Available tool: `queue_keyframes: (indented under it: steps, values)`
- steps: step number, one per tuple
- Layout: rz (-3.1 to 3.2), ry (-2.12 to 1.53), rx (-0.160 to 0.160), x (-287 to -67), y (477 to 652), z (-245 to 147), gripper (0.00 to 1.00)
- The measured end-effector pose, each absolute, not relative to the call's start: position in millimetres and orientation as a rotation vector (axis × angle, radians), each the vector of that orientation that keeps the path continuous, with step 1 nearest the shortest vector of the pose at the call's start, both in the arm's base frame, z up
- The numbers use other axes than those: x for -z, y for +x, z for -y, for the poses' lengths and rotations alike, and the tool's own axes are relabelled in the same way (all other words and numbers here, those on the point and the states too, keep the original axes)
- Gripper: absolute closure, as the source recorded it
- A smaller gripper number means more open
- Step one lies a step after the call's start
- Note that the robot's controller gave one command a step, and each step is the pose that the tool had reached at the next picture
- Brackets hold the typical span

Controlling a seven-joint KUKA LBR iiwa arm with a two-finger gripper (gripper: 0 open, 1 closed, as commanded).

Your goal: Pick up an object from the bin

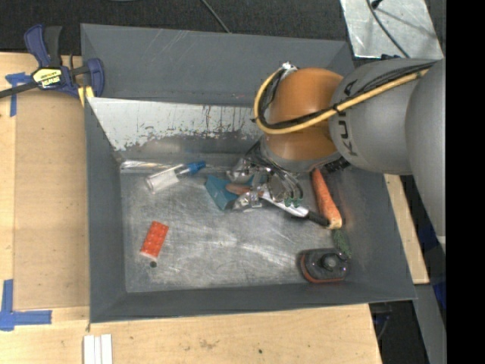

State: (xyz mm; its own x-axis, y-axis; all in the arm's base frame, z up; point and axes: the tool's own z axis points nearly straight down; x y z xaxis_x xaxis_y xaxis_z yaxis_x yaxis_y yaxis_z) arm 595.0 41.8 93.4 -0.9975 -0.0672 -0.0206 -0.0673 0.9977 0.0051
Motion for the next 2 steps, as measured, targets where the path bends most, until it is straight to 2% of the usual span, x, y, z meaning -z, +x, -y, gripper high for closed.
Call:
queue_keyframes:
  steps: [2]
  values:
    - [-3.119,-0.104,-0.009,-93.4,595.0,-41.8,1.0]
